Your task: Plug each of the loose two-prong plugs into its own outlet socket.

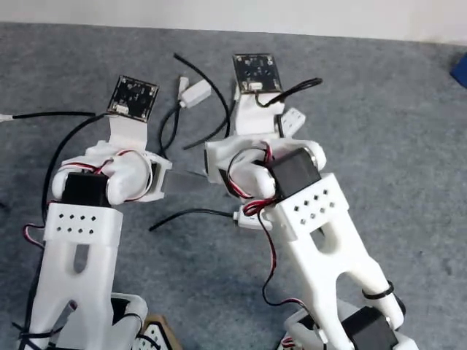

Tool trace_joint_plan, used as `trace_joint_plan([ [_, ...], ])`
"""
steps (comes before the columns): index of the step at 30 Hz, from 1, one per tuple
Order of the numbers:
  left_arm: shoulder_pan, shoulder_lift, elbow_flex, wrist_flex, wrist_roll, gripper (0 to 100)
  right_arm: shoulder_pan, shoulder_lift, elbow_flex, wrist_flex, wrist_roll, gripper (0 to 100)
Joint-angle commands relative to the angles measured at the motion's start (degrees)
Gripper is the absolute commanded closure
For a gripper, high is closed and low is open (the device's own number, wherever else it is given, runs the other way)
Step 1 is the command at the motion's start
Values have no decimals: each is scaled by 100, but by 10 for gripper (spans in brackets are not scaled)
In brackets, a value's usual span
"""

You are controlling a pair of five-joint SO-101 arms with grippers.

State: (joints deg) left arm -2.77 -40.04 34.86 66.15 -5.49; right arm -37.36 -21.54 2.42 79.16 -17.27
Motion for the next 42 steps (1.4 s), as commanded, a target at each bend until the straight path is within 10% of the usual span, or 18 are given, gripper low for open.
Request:
trace_joint_plan([
  [1, -101, 4, -119, -202, 18, 482, -22, -154, -92, 277, 149, 991],
  [28, -611, 787, -215, -325, 18, 482, 1156, -163, 1385, -400, 774, 991],
  [42, -1411, 787, 1763, -2646, -607, 482, 1727, -1288, 3749, -1727, 519, 991],
])
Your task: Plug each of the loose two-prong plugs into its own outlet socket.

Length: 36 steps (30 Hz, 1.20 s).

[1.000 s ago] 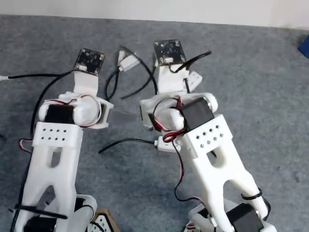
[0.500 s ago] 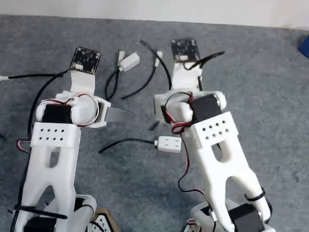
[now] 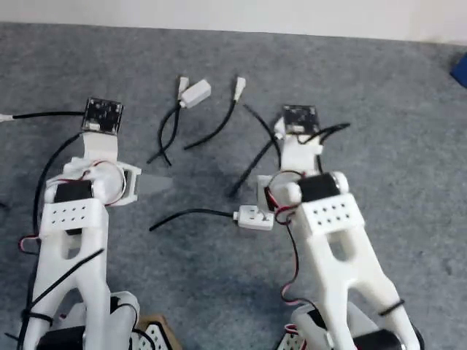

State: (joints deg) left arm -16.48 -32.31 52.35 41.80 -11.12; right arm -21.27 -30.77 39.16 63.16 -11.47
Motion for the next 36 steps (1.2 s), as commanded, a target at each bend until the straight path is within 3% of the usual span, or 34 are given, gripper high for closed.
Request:
trace_joint_plan([
  [1, 48, 13, -4, -211, -44, 482, 110, -418, 127, -136, -62, 991],
  [4, 505, -31, -189, -79, -35, 482, -22, -426, -110, -286, -62, 991],
  [9, 1358, -40, -945, 1160, -35, 482, -374, 514, -1112, -620, -53, 991],
  [17, 1982, -40, -1165, 2092, -44, 482, -576, 3609, -5095, 901, -598, 991],
  [23, 1965, 13, -1095, 2040, -53, 482, -1024, 4084, -7090, 2193, -791, 991],
  [28, 1947, 13, -664, 1204, -62, 482, -1218, 4066, -7336, 3002, -756, 991],
  [36, 1657, 13, -655, 879, -62, 482, -1516, 4057, -7477, 3609, -791, 991],
])
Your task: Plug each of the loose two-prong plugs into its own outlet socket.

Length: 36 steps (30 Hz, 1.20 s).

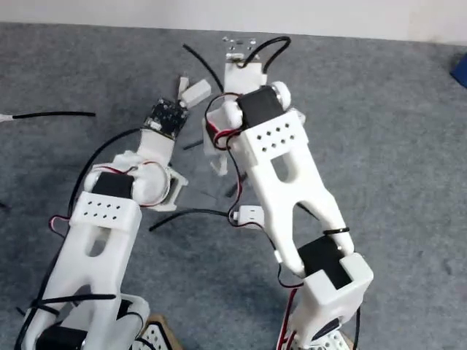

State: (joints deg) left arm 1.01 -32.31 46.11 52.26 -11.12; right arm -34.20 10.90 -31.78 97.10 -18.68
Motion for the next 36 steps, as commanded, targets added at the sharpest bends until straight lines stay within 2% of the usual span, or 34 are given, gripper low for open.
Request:
trace_joint_plan([
  [1, -92, 13, -31, -167, -62, 482, -312, -110, -453, 286, -70, 991],
  [8, -101, 13, -198, -167, -62, 482, -637, -110, -532, 374, -35, 991],
  [15, -136, 22, -215, -167, -70, 482, -629, -110, -523, 382, 97, 991],
  [21, -505, 22, -215, -360, -70, 482, -637, -110, -145, 374, 193, 991],
  [28, -505, 22, -207, -378, -211, 482, -637, -119, -145, 374, 220, 991],
  [33, -479, 13, -163, -360, -220, 482, -470, -92, -145, 303, 237, 991],
  [36, -497, -22, -163, -132, -229, 482, -48, -66, -92, 101, 343, 991],
])
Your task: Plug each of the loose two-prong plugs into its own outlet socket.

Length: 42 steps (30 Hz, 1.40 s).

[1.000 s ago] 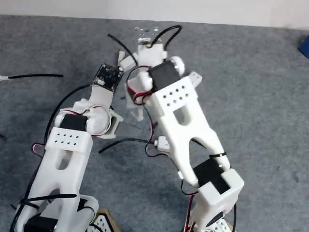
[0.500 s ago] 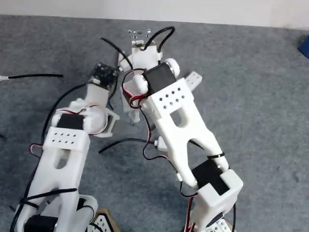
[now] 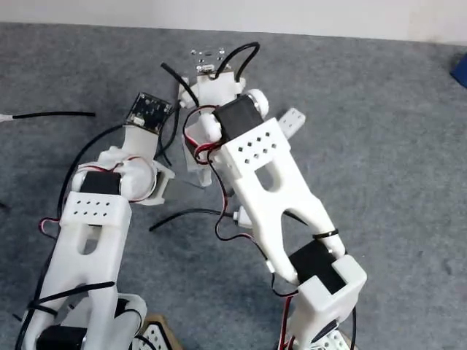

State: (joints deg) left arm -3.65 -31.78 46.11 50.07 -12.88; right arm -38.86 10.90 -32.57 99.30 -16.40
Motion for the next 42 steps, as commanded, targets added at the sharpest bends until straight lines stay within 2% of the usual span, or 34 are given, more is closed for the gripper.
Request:
trace_joint_plan([
  [1, -40, -84, -163, 185, -53, 482, 620, -57, -13, -171, 141, 991],
  [6, -532, -84, -31, 185, -325, 482, 1358, -84, 4, -40, 167, 991],
  [10, -971, -40, 215, -290, -334, 482, 1385, -110, 207, 163, 97, 991],
  [17, -1508, -31, 585, -976, -343, 482, 1226, -409, 1675, -215, -35, 991],
  [25, -1552, -31, 602, -976, -343, 482, 1464, -2281, 4690, -2044, -70, 991],
  [34, -1560, -31, 611, -967, -343, 482, 1640, -2413, 5684, -2747, 97, 991],
  [42, -1560, -31, 620, -967, -343, 482, 1780, -2677, 5824, -2809, 158, 991],
])
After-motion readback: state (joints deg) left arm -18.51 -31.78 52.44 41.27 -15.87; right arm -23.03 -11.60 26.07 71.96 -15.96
